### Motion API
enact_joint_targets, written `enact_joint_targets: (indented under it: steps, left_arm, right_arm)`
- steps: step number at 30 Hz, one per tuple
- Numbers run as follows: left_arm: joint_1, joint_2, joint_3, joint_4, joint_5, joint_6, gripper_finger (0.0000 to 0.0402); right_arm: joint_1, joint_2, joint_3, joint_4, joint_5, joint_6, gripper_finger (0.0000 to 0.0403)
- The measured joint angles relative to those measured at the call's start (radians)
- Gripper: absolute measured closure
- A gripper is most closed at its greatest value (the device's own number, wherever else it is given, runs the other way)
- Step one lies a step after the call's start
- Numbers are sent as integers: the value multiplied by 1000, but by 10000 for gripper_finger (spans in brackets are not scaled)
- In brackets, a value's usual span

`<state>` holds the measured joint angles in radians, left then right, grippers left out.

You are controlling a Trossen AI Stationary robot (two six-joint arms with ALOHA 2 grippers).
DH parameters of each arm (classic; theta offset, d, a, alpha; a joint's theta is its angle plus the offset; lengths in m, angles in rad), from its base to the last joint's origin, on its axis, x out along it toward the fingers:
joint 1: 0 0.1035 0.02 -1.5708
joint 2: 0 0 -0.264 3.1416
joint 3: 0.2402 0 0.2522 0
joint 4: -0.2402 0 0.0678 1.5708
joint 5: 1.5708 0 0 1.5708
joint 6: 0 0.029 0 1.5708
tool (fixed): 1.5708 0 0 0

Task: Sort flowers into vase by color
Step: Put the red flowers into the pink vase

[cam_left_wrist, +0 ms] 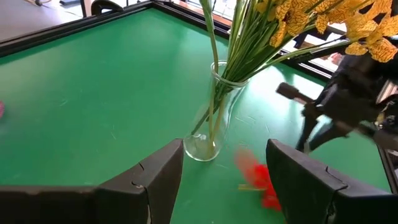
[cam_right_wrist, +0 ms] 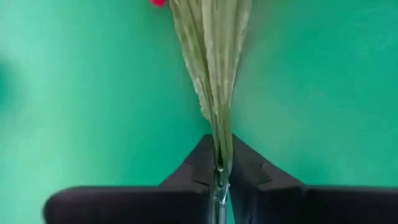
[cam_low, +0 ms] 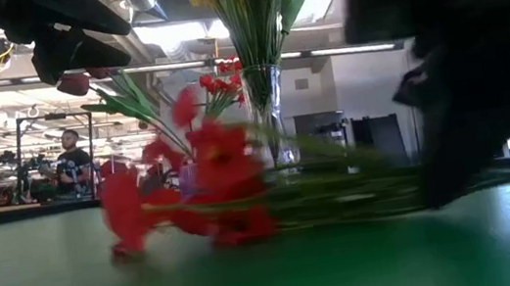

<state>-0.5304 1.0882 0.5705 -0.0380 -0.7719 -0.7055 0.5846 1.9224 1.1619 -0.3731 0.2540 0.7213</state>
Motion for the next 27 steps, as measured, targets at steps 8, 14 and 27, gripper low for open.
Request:
enact_joint_targets:
  steps: [8,14,27]
  left_arm:
    - [0,0,0,0,0,-25,179]
    - [0,0,0,0,0,-45,179]
    - [0,0,-1,1,1,-57,179]
  right_arm:
    - [81,-146,1,-227,-36,-46,390]
    - [144,-317,1,-185,142,-85,393]
    - [141,-549,4,496,462,-872,393]
